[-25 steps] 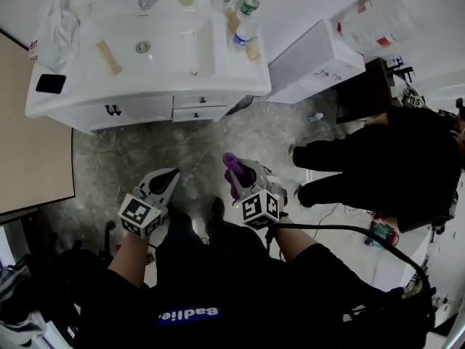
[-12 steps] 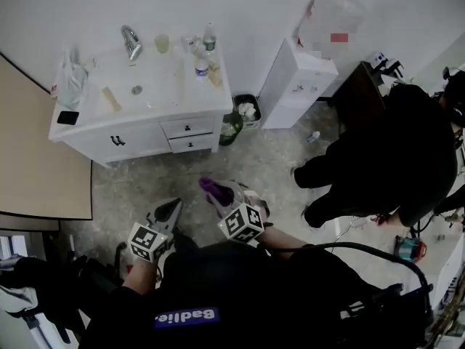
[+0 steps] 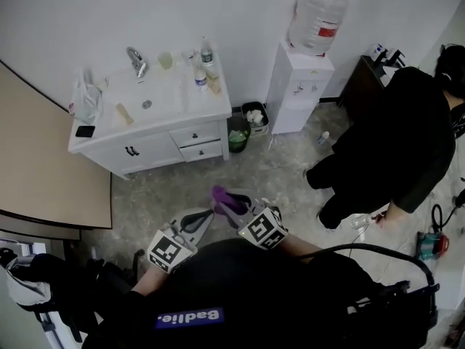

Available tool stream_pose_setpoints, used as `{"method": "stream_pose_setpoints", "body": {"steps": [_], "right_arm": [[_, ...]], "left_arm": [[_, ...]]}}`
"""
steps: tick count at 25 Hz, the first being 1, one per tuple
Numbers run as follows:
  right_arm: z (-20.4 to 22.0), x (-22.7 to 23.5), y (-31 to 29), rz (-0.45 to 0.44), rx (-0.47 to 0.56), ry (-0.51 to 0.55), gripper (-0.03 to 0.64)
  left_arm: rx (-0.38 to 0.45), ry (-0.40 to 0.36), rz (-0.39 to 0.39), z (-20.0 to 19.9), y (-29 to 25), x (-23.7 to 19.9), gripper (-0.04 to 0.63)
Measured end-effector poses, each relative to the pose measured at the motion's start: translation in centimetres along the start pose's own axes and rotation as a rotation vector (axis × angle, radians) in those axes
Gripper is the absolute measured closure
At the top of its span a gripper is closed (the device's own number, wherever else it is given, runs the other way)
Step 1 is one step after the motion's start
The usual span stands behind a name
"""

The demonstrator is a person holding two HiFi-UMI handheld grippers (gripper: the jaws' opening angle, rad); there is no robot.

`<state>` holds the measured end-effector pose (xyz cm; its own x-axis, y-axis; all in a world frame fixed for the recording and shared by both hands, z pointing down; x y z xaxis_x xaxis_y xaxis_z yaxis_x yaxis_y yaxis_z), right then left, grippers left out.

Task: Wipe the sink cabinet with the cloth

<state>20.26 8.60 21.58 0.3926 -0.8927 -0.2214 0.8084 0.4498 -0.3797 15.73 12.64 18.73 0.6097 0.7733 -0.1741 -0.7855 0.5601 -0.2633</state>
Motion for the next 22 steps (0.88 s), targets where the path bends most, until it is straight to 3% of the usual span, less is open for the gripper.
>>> {"method": "stream_pose_setpoints", "body": {"steps": [6, 13, 22], "right_arm": [[-3.2, -1.7, 1.0, 0.038, 0.081, -0.109, 0.541], [-4.3, -3.7, -1.0, -0.01, 0.076, -0.177, 0.542], [-3.3, -5.3, -1.6, -0.012, 0.045, -0.23, 0.543]], "left_arm": [[0.015, -0.026, 0.03, -2.2, 3.0, -0.6, 0.606], [0.047, 0.033, 0.052, -1.5, 5.5, -1.7, 0.606], [0.062, 0.028, 0.039, -0.9, 7.0, -1.7, 0.606]]}}
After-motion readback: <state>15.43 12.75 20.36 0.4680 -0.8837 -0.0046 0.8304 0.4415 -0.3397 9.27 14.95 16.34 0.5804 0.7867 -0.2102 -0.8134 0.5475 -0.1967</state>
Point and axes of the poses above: the fingertips, and each gripper's own axes: y backward along the fingers, x to its right, z out of its underside, the point moved 2 cm from there along y, backward along the fingers, and after that the axes turned 7 degrees about y, right-handed, at the moved point
